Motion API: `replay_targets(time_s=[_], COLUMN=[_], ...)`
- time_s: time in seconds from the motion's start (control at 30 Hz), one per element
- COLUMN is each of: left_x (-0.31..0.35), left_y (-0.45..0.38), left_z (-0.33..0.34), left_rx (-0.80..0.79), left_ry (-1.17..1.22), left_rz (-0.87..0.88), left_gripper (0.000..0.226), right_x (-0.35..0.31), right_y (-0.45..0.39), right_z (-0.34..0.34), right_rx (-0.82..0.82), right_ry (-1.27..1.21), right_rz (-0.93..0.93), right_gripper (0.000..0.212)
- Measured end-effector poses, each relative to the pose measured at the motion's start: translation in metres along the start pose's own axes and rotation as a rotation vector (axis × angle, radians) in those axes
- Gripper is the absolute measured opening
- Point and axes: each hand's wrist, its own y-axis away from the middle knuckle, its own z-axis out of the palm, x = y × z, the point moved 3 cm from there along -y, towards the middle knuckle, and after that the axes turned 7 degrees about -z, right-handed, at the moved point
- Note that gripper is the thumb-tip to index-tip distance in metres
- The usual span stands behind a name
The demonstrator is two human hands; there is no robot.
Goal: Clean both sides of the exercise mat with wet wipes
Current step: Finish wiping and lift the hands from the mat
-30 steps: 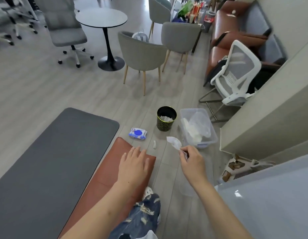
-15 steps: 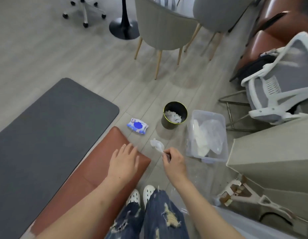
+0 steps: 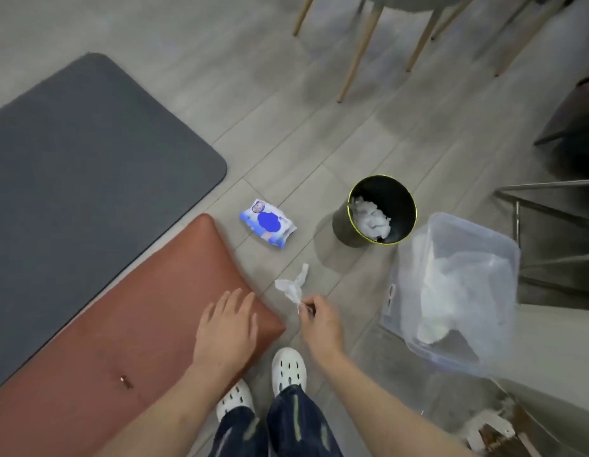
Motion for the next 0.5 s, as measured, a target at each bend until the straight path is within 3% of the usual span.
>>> replay_targets(time_s=[0.13,0.27,0.5], left_x=[-0.018,-0.034,-0.044], left_y=[-0.094,-0.16,-0.216], left_z=[0.098,0.191,0.284], left_rx=[0.057,0.112,0.237], left_ry=[-0.059,-0.091,-0.086], left_rz=[0.048,0.059,0.121], left_gripper=[0.056,0.039,0.037], right_x=[0.081,0.159,0.241], right_y=[-0.07,-0.123,-0.187], right_z=[0.078,0.144,0.22], right_rx=[-0.009,0.045,0.091], right_ry=[0.074,0.098,0.147], right_rz=[-0.014,0.037,0.004], right_gripper=[0.004,0.003,0.004])
